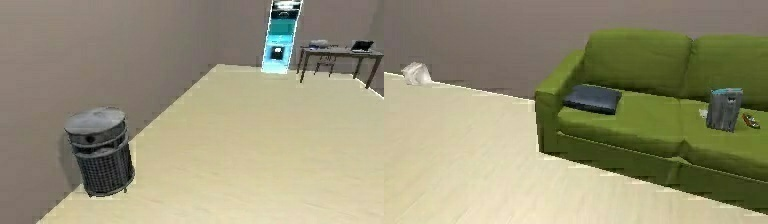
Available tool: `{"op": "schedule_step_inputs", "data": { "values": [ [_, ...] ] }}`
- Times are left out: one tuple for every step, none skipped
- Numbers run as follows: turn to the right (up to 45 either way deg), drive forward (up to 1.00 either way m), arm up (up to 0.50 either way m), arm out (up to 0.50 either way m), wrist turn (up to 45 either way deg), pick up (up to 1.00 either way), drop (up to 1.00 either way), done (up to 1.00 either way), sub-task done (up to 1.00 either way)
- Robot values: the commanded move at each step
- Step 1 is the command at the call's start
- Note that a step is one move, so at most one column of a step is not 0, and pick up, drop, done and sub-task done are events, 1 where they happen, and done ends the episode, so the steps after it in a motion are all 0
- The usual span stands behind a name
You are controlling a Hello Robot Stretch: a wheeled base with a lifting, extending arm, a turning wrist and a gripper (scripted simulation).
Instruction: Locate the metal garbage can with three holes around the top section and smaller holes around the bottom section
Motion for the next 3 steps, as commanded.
{"op": "schedule_step_inputs", "data": {
  "values": [
    [0.0, 0.05, 0.0, 0.0, 0.0, 0.0, 0.0, 0.0, 0.0],
    [-42.0, 0.0, 0.0, 0.0, 0.0, 0.0, 0.0, 0.0, 0.0],
    [0.0, 0.7, 0.0, 0.0, 0.0, 0.0, 0.0, 0.0, 0.0]
  ]
}}
